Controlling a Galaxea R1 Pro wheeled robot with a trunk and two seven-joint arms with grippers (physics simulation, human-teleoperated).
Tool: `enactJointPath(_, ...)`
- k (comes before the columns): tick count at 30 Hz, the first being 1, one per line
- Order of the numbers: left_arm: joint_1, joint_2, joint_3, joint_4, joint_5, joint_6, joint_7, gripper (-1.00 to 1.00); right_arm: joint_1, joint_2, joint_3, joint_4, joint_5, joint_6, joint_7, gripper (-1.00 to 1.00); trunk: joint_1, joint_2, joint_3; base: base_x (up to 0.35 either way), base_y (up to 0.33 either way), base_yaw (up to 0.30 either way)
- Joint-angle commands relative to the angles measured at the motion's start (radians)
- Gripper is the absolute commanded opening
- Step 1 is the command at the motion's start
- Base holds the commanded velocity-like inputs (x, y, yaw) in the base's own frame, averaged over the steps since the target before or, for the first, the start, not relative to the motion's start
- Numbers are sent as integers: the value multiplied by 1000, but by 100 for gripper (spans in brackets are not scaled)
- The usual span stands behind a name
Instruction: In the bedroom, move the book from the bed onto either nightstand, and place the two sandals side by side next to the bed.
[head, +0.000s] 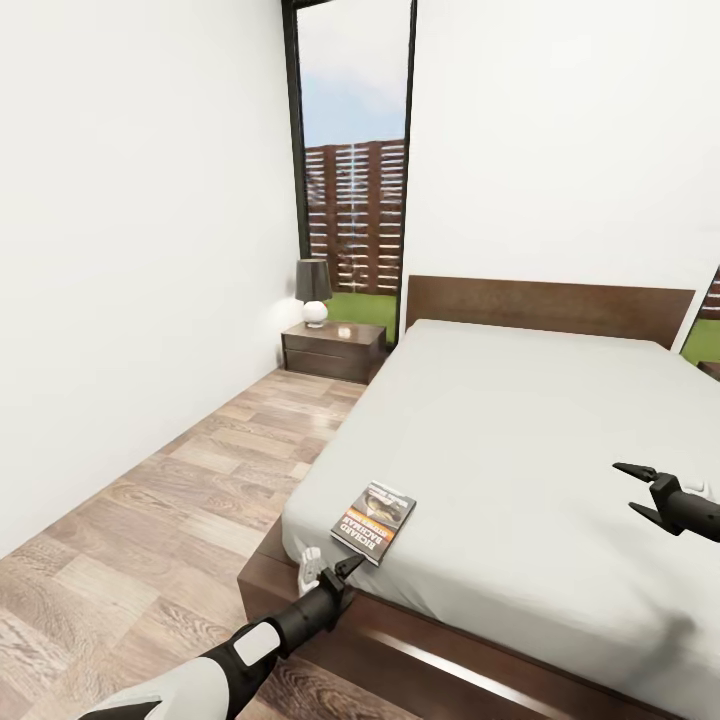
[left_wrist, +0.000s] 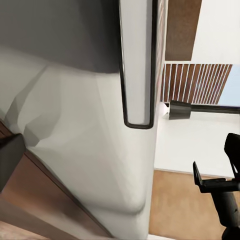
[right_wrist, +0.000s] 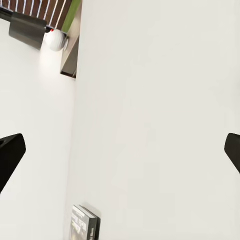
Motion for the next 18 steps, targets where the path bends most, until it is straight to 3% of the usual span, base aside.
enactJointPath(1,0,0,8,0,-1,9,-2,100,-1,0,5,0,-10,6,-1,100,0,0,-1,0,0,0)
enactJointPath(18,0,-2,8,-5,-1,11,-3,100,-1,0,5,0,-10,6,-1,100,0,0,-1,0,0,0)
